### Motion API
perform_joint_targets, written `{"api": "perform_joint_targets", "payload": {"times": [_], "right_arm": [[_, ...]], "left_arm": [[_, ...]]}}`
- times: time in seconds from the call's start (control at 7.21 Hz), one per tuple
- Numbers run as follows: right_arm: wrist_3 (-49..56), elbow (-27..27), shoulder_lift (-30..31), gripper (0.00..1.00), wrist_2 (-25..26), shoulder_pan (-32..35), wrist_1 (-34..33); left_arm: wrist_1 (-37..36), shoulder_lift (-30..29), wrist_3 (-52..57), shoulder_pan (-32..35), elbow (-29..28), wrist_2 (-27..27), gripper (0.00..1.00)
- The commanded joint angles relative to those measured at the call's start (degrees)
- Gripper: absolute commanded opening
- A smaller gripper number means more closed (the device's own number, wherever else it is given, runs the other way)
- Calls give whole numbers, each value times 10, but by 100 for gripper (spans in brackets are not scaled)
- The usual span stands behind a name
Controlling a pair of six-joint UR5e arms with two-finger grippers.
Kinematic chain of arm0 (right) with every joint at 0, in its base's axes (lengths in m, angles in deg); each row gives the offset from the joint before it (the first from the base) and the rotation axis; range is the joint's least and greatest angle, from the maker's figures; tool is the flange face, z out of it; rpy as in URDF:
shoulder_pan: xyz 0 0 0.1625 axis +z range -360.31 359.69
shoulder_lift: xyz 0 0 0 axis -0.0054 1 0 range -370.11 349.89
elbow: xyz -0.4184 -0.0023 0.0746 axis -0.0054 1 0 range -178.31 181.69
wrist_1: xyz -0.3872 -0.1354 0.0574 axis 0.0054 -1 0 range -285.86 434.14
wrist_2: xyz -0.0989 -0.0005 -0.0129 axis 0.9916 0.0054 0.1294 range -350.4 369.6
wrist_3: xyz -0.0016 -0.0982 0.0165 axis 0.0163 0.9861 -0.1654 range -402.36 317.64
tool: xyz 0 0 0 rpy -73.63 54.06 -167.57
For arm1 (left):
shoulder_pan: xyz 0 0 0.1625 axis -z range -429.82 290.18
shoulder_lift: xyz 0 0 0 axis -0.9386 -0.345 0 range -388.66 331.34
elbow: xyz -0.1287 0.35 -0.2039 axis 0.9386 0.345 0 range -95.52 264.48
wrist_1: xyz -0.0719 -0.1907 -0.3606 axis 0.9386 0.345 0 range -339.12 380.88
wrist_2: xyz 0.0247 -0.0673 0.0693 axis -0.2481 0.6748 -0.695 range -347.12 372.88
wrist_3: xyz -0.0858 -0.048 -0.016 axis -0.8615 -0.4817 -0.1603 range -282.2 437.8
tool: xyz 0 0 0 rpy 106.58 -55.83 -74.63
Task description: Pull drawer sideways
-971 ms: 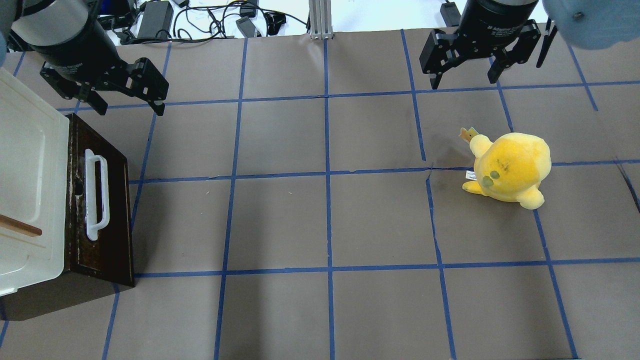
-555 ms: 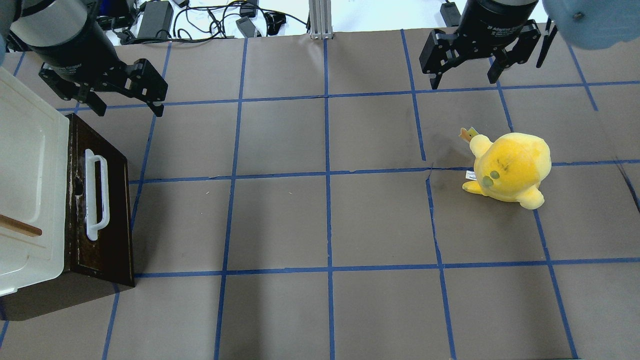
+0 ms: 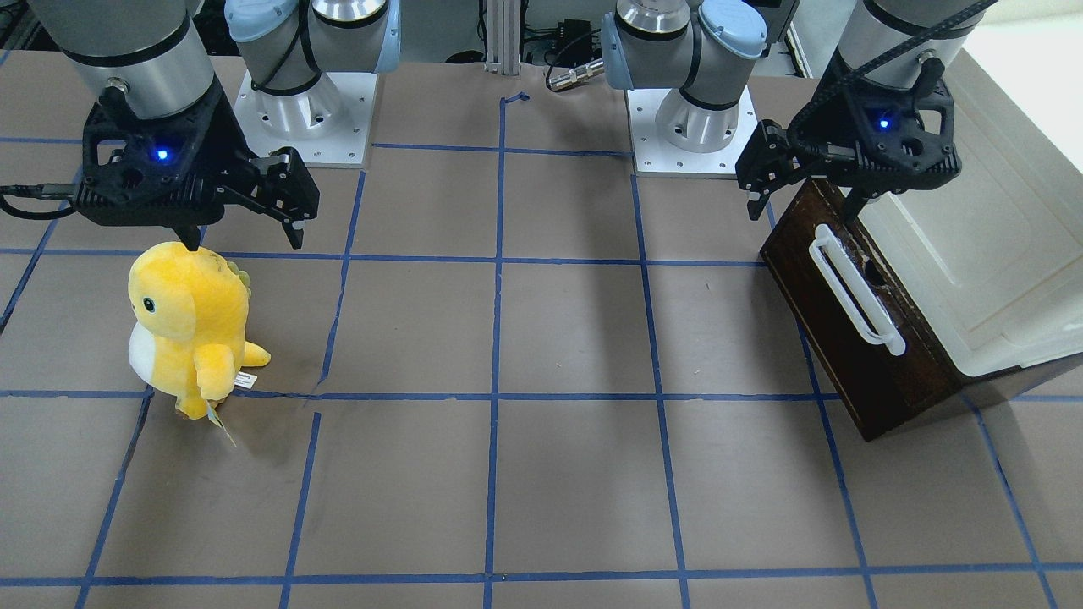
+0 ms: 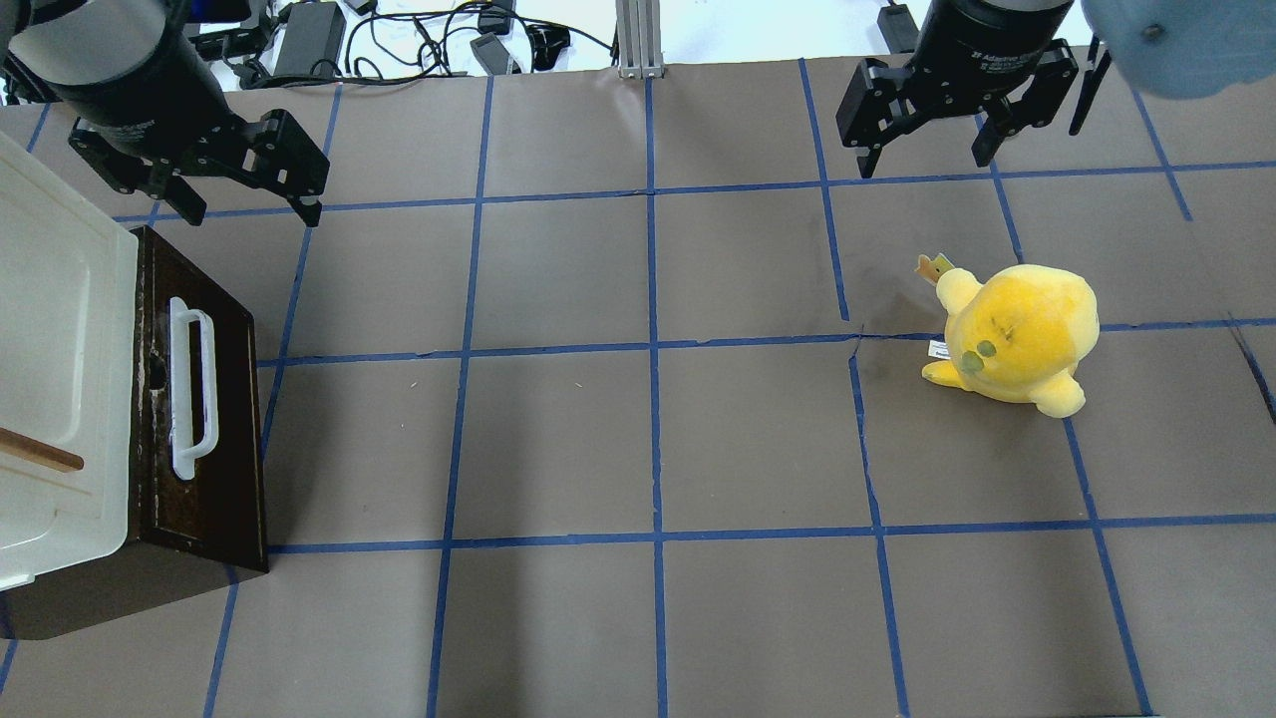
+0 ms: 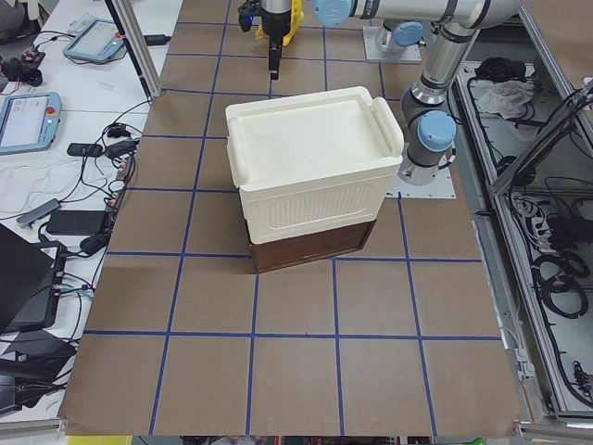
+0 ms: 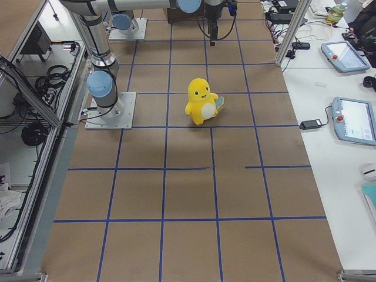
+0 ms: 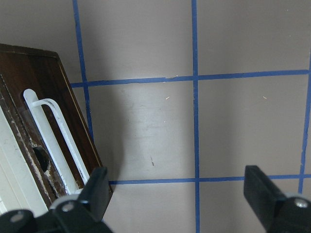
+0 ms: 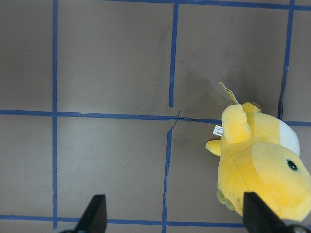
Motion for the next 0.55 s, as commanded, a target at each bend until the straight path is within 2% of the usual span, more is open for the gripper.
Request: {"api": "perform_joint_targets", "payload": {"times": [0.0, 0.42], "right_arm": [[0, 0, 0, 100, 0, 0, 0], [0, 0, 0, 100, -1, 0, 0]], "left_arm": [[2, 0, 0, -3, 4, 1, 100], [-7, -9, -5, -1, 10, 1, 100]]}}
